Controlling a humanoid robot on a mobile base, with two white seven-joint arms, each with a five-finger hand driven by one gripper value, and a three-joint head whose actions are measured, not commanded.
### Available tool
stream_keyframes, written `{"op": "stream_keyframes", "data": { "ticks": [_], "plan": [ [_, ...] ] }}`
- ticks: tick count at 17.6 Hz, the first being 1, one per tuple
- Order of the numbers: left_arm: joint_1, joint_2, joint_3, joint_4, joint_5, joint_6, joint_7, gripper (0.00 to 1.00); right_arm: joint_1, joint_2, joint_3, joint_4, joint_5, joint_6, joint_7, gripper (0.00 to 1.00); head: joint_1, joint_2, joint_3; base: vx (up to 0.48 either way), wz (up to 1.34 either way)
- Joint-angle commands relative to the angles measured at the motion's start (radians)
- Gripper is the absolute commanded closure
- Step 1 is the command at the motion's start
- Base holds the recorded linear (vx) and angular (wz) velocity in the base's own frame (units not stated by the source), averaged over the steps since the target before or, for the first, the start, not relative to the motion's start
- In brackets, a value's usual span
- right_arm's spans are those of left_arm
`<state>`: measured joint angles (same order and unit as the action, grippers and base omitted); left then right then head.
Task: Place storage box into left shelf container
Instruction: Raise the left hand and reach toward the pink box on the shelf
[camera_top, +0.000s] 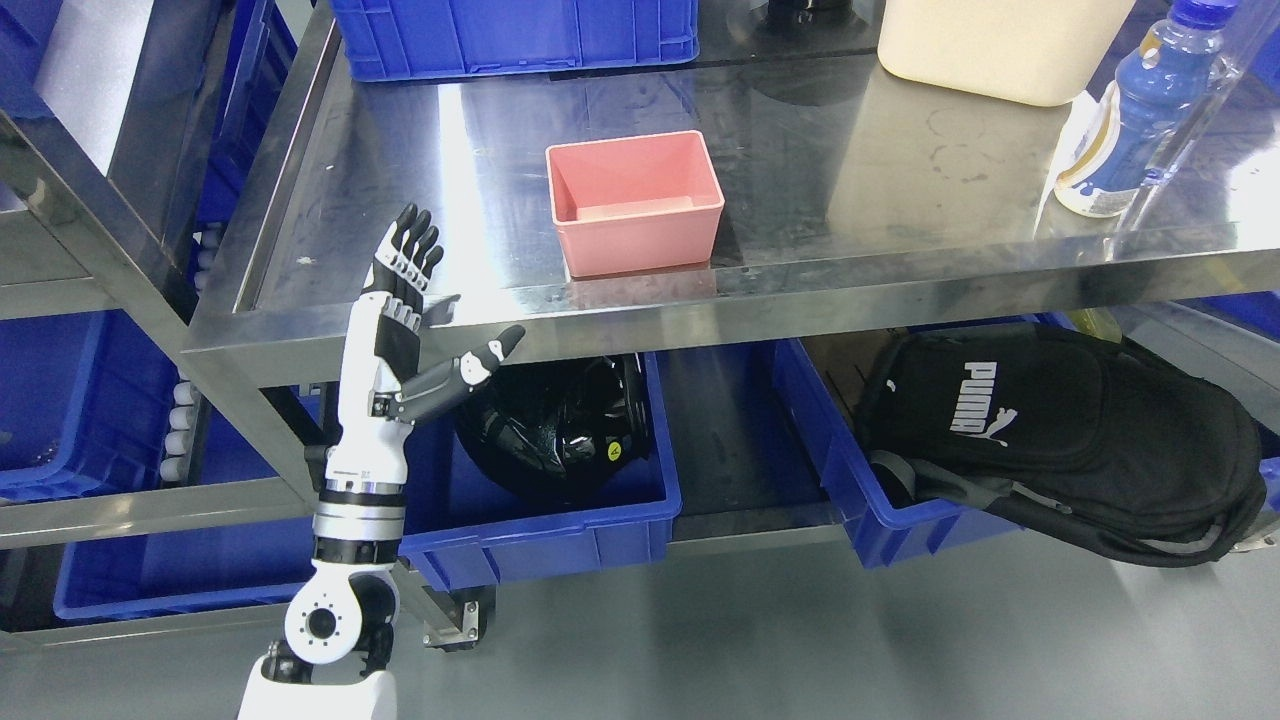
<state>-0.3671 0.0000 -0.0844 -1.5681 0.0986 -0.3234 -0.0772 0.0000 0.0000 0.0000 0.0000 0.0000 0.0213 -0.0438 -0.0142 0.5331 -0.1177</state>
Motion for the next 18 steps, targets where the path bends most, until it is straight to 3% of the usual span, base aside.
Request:
{"op": "stream_keyframes", "data": {
  "ticks": [1,4,6,7,10,13,15,16,18],
  "plan": [
    [-0.049,0.017,-0.044,0.0,0.003,0.07,-0.007,0.0,0.0,-0.017,-0.005,-0.017,0.0,0.0,-0.001,0.0,0.0,0.0,0.0,0.0,0.0],
    [-0.074,0.017,-0.029,0.002,0.001,0.083,-0.018,0.0,-0.002,-0.017,-0.005,-0.017,0.0,0.0,-0.001,0.0,0.0,0.0,0.0,0.0,0.0],
    [-0.185,0.017,0.012,0.017,0.0,0.119,-0.036,0.0,0.0,-0.017,-0.005,-0.017,0.0,0.0,-0.001,0.0,0.0,0.0,0.0,0.0,0.0],
    [-0.267,0.017,0.038,0.025,0.0,0.185,-0.071,0.0,-0.001,-0.017,-0.005,-0.017,0.0,0.0,-0.001,0.0,0.0,0.0,0.0,0.0,0.0],
    [-0.476,0.06,0.046,0.137,-0.022,0.273,-0.341,0.03,0.0,-0.017,-0.005,-0.017,0.0,0.0,-0.001,0.0,0.0,0.0,0.0,0.0,0.0],
    [-0.613,0.104,-0.012,0.233,-0.21,0.322,-0.514,0.06,0.0,-0.017,-0.005,-0.017,0.0,0.0,-0.001,0.0,0.0,0.0,0.0,0.0,0.0],
    [-0.674,0.109,-0.082,0.281,-0.333,0.339,-0.64,0.05,0.0,-0.017,-0.005,-0.017,0.0,0.0,-0.001,0.0,0.0,0.0,0.0,0.0,0.0],
    [-0.682,0.109,-0.104,0.304,-0.364,0.336,-0.697,0.0,0.0,-0.017,-0.005,-0.017,0.0,0.0,-0.001,0.0,0.0,0.0,0.0,0.0,0.0],
    [-0.69,0.104,-0.133,0.309,-0.387,0.328,-0.762,0.01,-0.001,-0.017,-0.005,-0.017,0.0,0.0,-0.001,0.0,0.0,0.0,0.0,0.0,0.0]
  ]
}}
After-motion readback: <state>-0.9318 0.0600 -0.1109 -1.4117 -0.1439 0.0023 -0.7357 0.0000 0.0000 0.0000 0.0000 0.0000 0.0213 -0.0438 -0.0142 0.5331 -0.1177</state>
